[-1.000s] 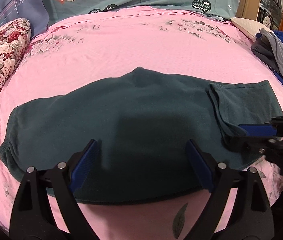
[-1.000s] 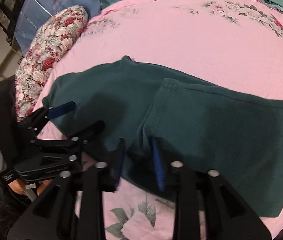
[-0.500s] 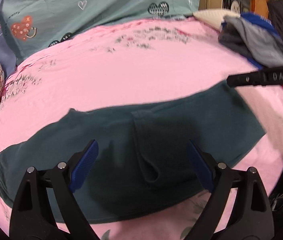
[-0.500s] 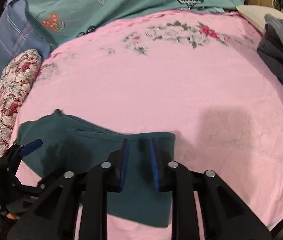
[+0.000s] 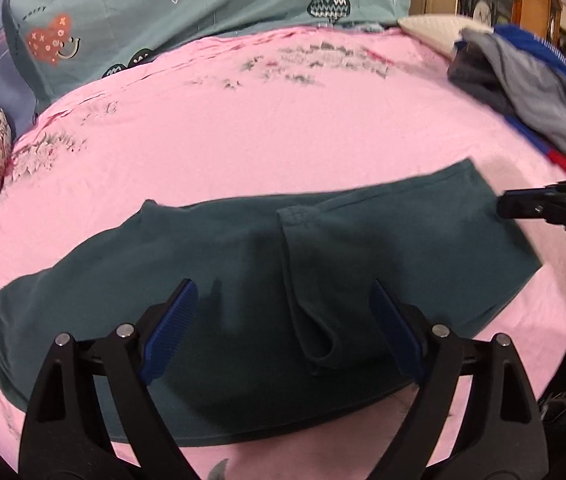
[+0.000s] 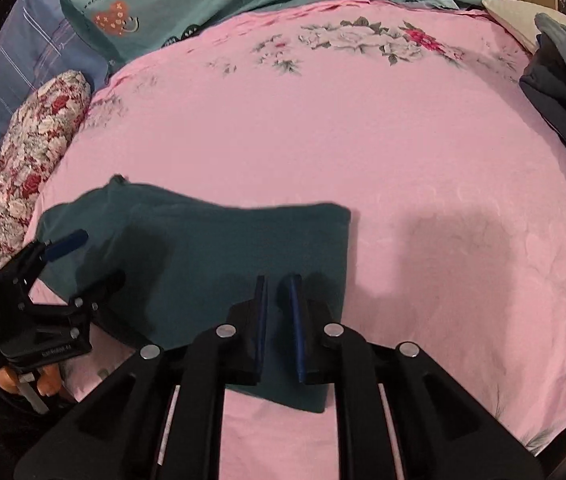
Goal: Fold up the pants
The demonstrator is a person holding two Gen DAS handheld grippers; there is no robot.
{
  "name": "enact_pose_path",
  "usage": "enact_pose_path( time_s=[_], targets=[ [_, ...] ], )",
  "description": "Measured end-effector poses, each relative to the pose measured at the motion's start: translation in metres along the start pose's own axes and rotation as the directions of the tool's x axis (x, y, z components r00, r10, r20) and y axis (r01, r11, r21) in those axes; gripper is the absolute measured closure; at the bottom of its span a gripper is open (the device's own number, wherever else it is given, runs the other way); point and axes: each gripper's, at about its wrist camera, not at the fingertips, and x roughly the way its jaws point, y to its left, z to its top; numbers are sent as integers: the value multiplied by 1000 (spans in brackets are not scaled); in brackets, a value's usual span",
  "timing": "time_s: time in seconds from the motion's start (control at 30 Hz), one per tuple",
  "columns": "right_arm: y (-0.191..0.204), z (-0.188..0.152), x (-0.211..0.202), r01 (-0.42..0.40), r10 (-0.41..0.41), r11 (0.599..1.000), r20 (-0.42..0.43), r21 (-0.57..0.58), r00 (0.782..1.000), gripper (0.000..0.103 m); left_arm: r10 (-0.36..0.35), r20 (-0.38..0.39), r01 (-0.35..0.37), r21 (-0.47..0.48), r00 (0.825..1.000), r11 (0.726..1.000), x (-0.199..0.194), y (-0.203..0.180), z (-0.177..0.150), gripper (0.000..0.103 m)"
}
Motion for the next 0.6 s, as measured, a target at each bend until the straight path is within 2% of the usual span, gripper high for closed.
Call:
enact_pose_path(
  time_s=[0.03, 0.1, 0.2, 0.33, 0.47, 0.6],
  targets=[
    [-3, -4, 8, 13, -13, 1000, -25, 6, 1000, 90, 10, -27, -10, 5, 1000, 1000, 7, 0, -1, 13],
    [-5, -8, 15, 6, -6, 1000, -20, 15, 1000, 91, -8, -43, 7, -25, 999, 1000, 13, 6, -3, 13],
    [4, 1, 5, -11, 11, 1000, 0, 23, 1000, 89, -30, -18, 29, -44, 999, 999, -1, 11, -2, 15],
    [48, 19, -4, -79, 80, 994, 23, -74, 996, 89, -8, 25, 9, -51, 1000, 999, -22, 21, -8, 14],
    [106, 33, 17, -151, 150, 974, -19, -172, 989, 89, 65, -21, -67, -80, 998, 995, -15, 36, -15, 14],
    [134, 44, 57, -152, 138, 970, -85, -192, 987, 89, 84, -66, -90, -91, 994, 992, -4, 41, -22, 14]
  ],
)
